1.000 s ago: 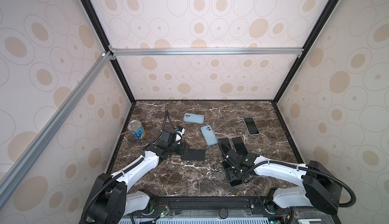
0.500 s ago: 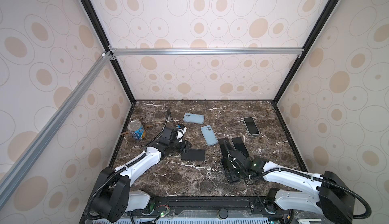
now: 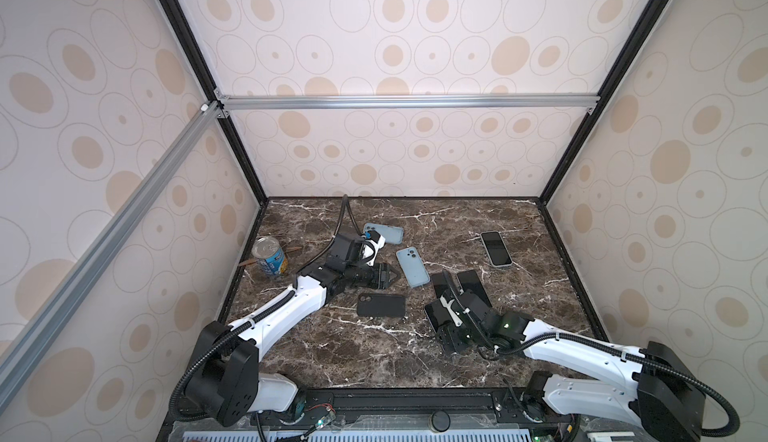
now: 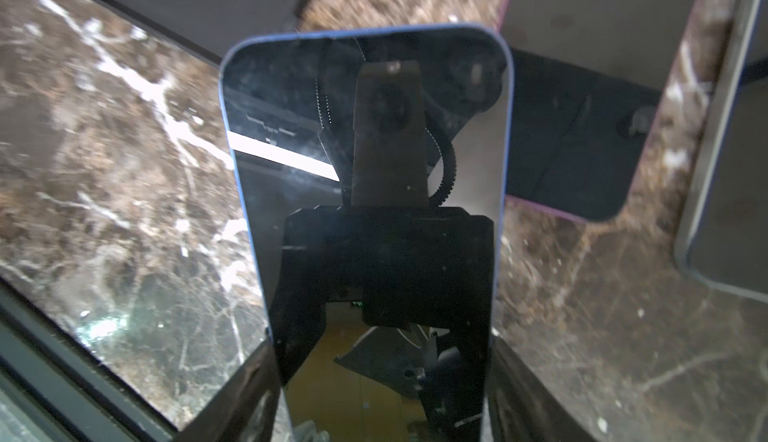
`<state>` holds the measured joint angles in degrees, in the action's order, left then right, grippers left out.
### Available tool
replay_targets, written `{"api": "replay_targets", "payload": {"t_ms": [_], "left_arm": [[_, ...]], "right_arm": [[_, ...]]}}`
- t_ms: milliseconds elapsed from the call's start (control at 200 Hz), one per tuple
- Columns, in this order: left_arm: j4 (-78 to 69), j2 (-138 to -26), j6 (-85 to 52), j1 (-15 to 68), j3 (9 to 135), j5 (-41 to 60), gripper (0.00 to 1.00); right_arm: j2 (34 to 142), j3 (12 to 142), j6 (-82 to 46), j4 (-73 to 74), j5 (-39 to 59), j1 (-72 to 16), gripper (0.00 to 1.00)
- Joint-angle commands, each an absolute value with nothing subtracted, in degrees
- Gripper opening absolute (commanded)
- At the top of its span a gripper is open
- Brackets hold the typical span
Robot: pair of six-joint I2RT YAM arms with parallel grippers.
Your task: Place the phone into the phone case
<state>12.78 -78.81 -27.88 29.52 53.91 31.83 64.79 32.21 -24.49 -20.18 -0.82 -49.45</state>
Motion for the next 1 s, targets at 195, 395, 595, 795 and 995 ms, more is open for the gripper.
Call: {"api": "replay_targets", "payload": {"t_ms": [195, 395, 595, 795, 995], "left_arm": [[14.95, -82.16, -32.9, 32.65, 56.54, 36.87, 0.56], [10.68, -82.31, -35.43, 33.91, 55.13, 40.97, 0.55], [8.63, -82.36, -36.56, 34.1, 52.83, 42.15, 0.5], [8.5, -82.35, -36.63, 34.21, 51.96, 42.63, 0.38], [7.74, -82.2, -38.23, 34.27, 51.48, 42.89, 0.18]], "right_arm": [[65.25, 39.41, -16.69, -10.08, 3.68, -50.1, 0.44], [67.18, 40.47, -15.56, -6.17, 5.14, -50.58, 0.44], [69.41, 41.61, -15.41, -5.61, 5.12, -51.43, 0.43], [69.76, 42.25, -14.66, -5.34, 4.83, -51.95, 0.43], [70.55, 43.83, -14.09, -7.16, 2.82, -52.34, 0.43]]}}
